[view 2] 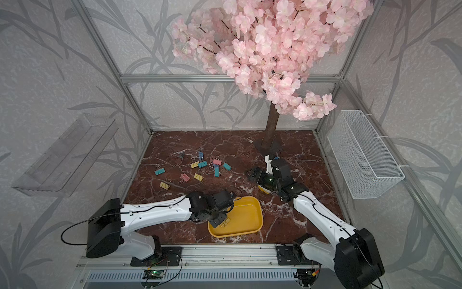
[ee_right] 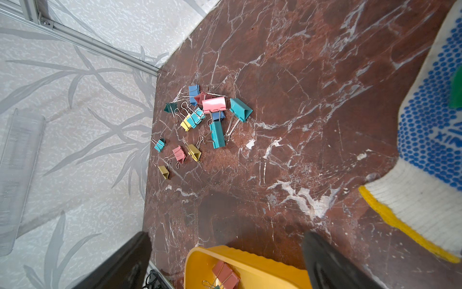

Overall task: Put the binder clips in the storage box
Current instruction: Place the binder clip in the storage box, then pick up the binder clip at the center of the board.

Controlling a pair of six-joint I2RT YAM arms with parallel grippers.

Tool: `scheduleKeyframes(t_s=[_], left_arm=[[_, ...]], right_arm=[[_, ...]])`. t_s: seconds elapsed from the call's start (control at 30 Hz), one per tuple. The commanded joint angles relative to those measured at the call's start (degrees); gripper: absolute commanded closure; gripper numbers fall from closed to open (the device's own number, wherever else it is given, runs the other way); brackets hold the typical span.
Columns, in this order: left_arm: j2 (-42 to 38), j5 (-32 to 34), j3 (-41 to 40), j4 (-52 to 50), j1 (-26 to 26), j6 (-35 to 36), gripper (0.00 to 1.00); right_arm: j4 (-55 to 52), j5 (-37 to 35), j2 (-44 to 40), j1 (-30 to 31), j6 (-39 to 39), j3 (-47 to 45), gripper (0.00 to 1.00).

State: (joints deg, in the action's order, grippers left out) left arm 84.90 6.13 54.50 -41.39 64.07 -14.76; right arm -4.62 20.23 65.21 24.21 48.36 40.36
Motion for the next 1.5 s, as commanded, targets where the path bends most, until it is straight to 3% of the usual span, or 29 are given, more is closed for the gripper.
scheduleKeyframes(t_s=[0.0,0.23,0.47,0.7,0.83,0.97,1.17,1.33,1.47], left_arm=[[1.0,1.6,-1.3,3.8,-0.2,-1.4,1.0],[2.1,3.7,-2.2,6.4,-0.9,-3.9,0.73],[-4.5,6.4,0.4,6.1,-3.8,-6.4,0.71],[-13.3,10.8,3.6,9.5,-18.3,-9.2,0.66],[-6.2,19.7,9.6,5.2,-25.6,-11.3,0.66],[5.6,27.3,16.2,1.5,-27.9,-11.1,0.62],[20.2,28.2,23.7,-0.6,-29.5,-11.2,0.45],[26.3,29.4,25.7,1.5,-29.7,-11.1,0.4],[30.0,32.1,26.6,1.2,-29.9,-11.8,0.42]], right_arm=[[-0.5,0.3,-0.6,-0.1,-0.6,0.1,0.02],[-1.5,0.5,-0.4,-0.1,-1.1,0.8,0.02],[-1.9,0.6,0.1,-0.1,-1.6,2.0,0.02],[-2.0,0.4,0.0,0.0,-1.6,2.5,0.02],[-1.8,0.9,0.4,-0.1,-1.4,2.8,0.02],[-1.7,1.0,0.3,0.1,-1.3,2.8,0.02],[-1.5,0.2,-1.0,0.5,-0.8,1.7,0.02],[-1.3,0.3,-0.5,0.8,-0.6,1.6,0.02],[-0.9,0.4,-0.3,0.8,-0.3,1.6,0.02]])
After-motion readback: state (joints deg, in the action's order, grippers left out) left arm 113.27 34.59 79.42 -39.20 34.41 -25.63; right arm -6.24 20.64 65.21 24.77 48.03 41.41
